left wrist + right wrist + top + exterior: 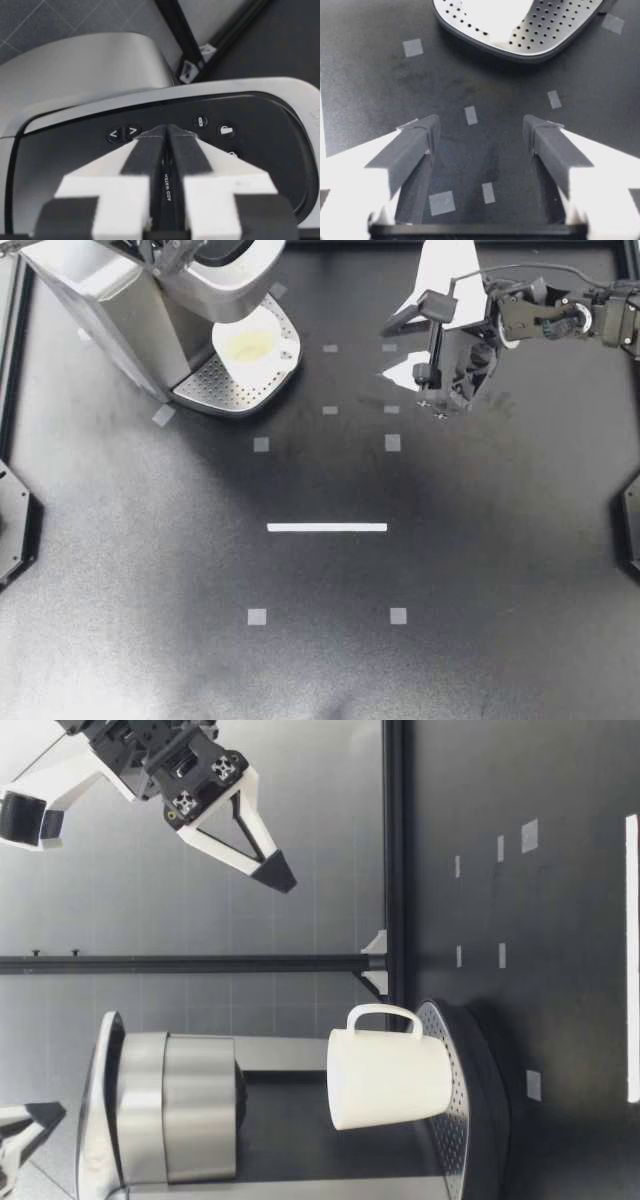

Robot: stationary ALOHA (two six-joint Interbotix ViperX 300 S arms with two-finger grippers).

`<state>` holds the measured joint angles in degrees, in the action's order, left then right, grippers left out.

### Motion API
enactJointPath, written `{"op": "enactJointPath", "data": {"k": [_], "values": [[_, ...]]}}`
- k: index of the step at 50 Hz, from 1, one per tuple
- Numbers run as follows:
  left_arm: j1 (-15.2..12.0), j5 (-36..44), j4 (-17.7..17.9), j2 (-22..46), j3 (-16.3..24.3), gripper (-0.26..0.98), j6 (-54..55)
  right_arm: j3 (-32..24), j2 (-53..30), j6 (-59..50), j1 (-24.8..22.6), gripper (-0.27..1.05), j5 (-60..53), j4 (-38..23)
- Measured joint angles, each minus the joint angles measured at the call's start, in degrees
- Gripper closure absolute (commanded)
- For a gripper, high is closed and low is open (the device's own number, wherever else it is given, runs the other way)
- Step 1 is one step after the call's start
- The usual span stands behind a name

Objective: Place the coffee capsule inside the capsule container, then place the cup onto the center of the cup tray.

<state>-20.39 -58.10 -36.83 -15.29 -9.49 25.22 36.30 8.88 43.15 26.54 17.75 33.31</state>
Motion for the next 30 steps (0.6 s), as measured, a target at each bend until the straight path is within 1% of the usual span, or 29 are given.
{"op": "enactJointPath", "data": {"k": [20, 30], "values": [[0.00, 0.44, -0.09, 1.23, -1.23, 0.61, 0.00, 0.09, -0.35, 0.09, 0.00, 0.16, 0.00, 0.00], [0.00, -0.18, 0.44, 1.05, -1.49, 0.61, 0.00, 0.09, -0.44, 0.09, 0.00, 0.16, 0.09, 0.00]]}}
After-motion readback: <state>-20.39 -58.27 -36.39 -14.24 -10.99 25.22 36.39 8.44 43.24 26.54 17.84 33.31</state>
